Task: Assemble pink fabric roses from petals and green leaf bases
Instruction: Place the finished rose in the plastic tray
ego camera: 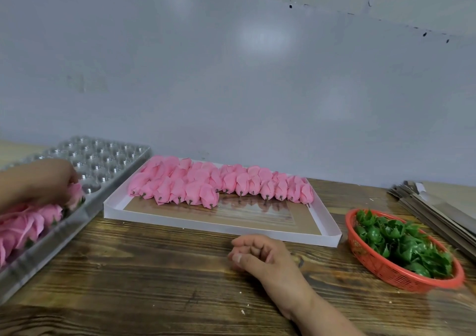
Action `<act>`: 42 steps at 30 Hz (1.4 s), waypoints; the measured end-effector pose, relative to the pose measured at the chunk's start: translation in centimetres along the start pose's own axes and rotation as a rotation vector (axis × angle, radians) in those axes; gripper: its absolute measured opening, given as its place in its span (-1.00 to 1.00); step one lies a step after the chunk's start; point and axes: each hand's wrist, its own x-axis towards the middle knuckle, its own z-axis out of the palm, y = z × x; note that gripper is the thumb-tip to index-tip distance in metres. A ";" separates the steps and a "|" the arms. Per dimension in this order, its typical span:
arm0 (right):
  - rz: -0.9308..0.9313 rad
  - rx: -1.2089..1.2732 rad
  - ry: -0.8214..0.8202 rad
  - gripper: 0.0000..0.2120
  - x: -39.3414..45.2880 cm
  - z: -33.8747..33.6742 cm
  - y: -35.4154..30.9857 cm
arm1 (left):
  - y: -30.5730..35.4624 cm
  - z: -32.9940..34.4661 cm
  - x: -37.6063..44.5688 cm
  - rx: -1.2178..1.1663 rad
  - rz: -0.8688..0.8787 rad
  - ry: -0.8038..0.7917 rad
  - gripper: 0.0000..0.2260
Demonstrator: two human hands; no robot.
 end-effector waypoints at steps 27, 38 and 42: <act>-0.008 -0.015 -0.002 -0.84 -0.1 0.2 -0.2 | -0.8 1.5 -0.4 -0.139 0.105 0.204 -0.65; -0.005 -0.006 0.002 -0.84 0.0 0.2 -0.3 | 0.7 -0.6 -1.7 -0.084 0.043 -0.020 -0.75; 0.000 -0.007 -0.004 -0.84 0.0 0.3 -0.4 | 1.1 -1.0 -2.0 -0.041 0.022 -0.065 -0.74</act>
